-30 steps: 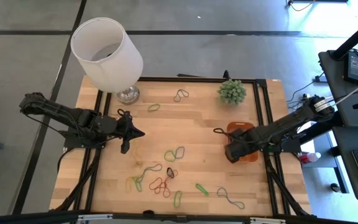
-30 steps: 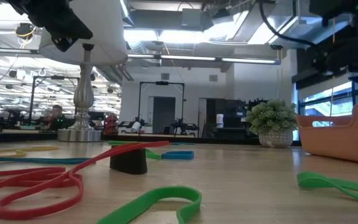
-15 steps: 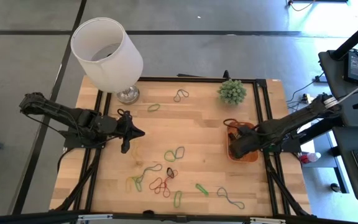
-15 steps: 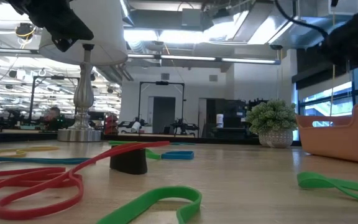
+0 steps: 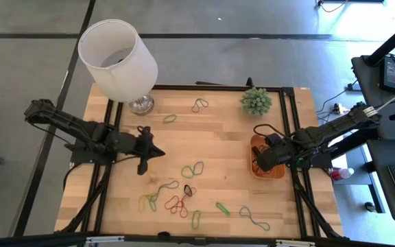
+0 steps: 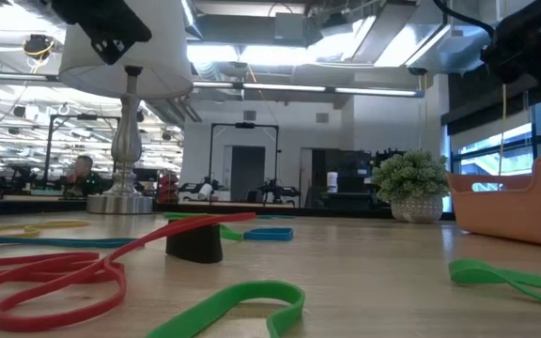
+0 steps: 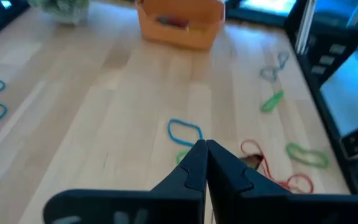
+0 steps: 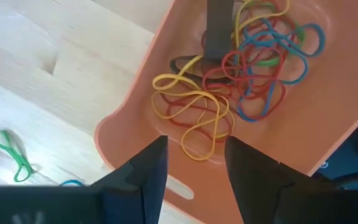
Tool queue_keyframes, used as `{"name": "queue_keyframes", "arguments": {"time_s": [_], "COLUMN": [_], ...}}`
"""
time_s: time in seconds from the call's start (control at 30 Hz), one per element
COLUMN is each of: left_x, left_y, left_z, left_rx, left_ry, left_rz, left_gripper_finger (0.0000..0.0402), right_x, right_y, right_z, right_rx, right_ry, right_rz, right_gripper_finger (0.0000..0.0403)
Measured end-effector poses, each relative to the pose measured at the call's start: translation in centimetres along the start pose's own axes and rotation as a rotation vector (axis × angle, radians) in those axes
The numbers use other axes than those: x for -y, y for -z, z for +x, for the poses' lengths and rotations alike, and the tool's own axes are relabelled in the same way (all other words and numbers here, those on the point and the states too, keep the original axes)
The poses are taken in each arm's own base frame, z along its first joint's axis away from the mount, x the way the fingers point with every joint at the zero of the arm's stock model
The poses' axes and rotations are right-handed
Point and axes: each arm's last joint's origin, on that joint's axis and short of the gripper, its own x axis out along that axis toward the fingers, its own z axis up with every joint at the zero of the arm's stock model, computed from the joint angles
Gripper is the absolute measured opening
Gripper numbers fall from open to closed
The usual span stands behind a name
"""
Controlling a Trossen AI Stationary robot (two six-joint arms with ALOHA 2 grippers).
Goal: Pick and place rubber bands into bin
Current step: Put the yellow rubber band into the orange bin
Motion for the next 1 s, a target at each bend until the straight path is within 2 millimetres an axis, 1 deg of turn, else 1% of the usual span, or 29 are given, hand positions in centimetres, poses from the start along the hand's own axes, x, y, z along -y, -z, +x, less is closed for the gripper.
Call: {"name": "queue_keyframes", "arguments": {"time_s": [0.13,0.3,0.4,0.57,0.63,0.73,0.87,1.0], "left_x": [1.3,2.5,3.4,4.8,5.2,5.9,6.6,7.0], "left_y": [-0.9,-2.0,-2.5,-2.8,-2.7,-2.6,-2.0,-1.2], "left_z": [1.4,3.1,4.3,6.1,6.6,6.9,6.6,6.0], "left_rx": [-0.121,-0.226,-0.252,-0.297,-0.324,-0.369,-0.418,-0.444], "left_ry": [-0.04,-0.107,-0.116,-0.142,-0.164,-0.206,-0.262,-0.314], "left_rz": [0.015,-0.044,-0.069,-0.136,-0.189,-0.277,-0.385,-0.501], "left_gripper_finger": [0.0003,0.0003,0.0003,0.0003,0.0003,0.0003,0.0003,0.0003], "right_x": [-0.2,-1.4,-2.1,-2.8,-3.0,-3.0,-2.8,-2.7], "right_y": [-0.1,-0.6,-1.3,-3.4,-4.3,-5.3,-6.0,-6.2], "right_z": [0.0,-0.1,-0.2,-0.5,-0.6,-0.7,-0.7,-0.7], "right_rx": [0.048,0.147,0.182,0.274,0.315,0.359,0.384,0.387], "right_ry": [-0.024,-0.119,-0.181,-0.245,-0.26,-0.265,-0.243,-0.236], "right_rz": [-0.028,-0.264,-0.372,-0.46,-0.477,-0.507,-0.537,-0.536], "right_gripper_finger": [0.0161,0.0161,0.0161,0.0156,0.0144,0.0114,0.0058,0.001]}}
